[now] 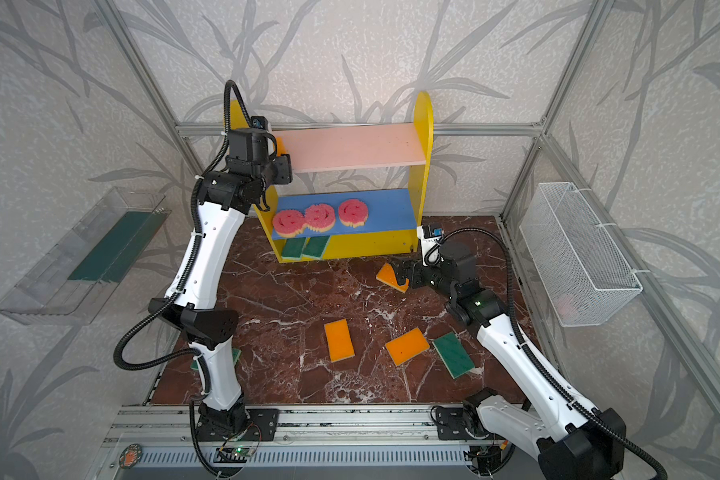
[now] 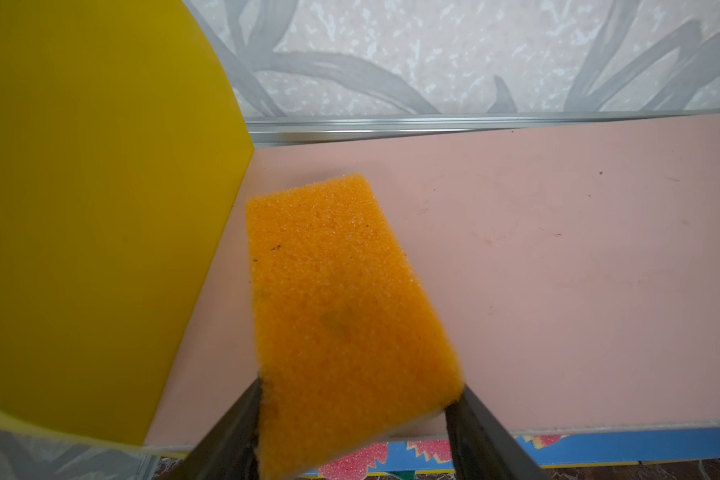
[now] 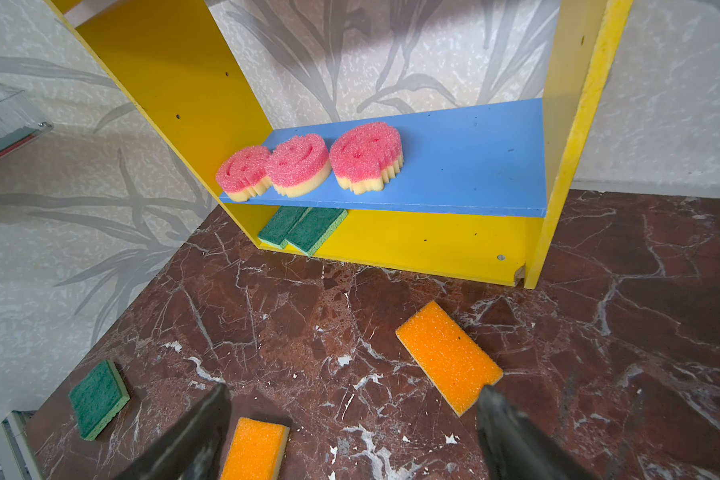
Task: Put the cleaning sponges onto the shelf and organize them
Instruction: 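Slide the sponge with the left gripper along the top shelf toward the yellow side panel, then push the orange sponge flush against the yellow side panel with the left gripper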
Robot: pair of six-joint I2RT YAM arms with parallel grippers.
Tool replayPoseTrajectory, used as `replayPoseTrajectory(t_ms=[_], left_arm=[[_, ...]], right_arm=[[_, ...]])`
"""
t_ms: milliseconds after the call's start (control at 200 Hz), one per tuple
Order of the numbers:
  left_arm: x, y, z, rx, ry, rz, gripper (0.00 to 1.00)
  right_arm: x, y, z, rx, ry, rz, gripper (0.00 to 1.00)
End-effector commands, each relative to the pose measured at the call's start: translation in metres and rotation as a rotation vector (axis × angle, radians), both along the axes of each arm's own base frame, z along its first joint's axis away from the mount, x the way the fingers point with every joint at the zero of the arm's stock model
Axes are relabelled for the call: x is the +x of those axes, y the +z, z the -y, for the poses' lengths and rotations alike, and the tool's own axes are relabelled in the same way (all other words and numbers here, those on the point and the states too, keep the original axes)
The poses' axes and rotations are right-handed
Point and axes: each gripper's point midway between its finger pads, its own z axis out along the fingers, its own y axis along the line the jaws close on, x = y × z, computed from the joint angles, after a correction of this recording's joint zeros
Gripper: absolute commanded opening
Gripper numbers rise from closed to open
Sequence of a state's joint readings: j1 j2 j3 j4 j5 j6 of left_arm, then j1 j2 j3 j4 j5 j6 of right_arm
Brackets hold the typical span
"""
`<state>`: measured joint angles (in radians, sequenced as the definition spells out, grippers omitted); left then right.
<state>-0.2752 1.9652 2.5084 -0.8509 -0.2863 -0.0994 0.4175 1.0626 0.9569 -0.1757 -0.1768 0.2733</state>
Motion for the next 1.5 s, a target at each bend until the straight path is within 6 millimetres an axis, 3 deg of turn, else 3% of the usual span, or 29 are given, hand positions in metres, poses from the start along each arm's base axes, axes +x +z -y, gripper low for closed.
replayPoseTrajectory(t_ms=[0, 250, 590, 955, 1309, 1494], left_arm=[[-0.015, 0.015, -0.011, 0.003, 0.008, 0.016, 0.66], [-0.01, 0.006, -0.019, -0.005, 0.017, -0.01, 0.68], [0.001, -0.014, -0.027, -0.002, 0.038, -0.055, 0.78], [-0.004, -0.004, -0.028, -0.025, 0.03, -0.033, 0.9], [-0.017, 0.007, -0.022, -0.034, 0.01, 0.004, 0.91], [-0.017, 0.004, -0.013, 0.003, 0.009, -0.006, 0.92]], right_arm=[[0.002, 0.002, -0.003, 0.018, 0.009, 0.01, 0.9], [0.003, 0.001, -0.004, 0.019, 0.011, 0.008, 0.9], [0.005, 0.0, -0.004, 0.015, 0.011, 0.003, 0.9], [0.008, -0.003, -0.007, 0.017, 0.016, -0.007, 0.9], [0.009, -0.005, -0.009, 0.025, 0.02, -0.015, 0.9], [0.008, -0.005, -0.01, 0.028, 0.025, -0.017, 0.9]])
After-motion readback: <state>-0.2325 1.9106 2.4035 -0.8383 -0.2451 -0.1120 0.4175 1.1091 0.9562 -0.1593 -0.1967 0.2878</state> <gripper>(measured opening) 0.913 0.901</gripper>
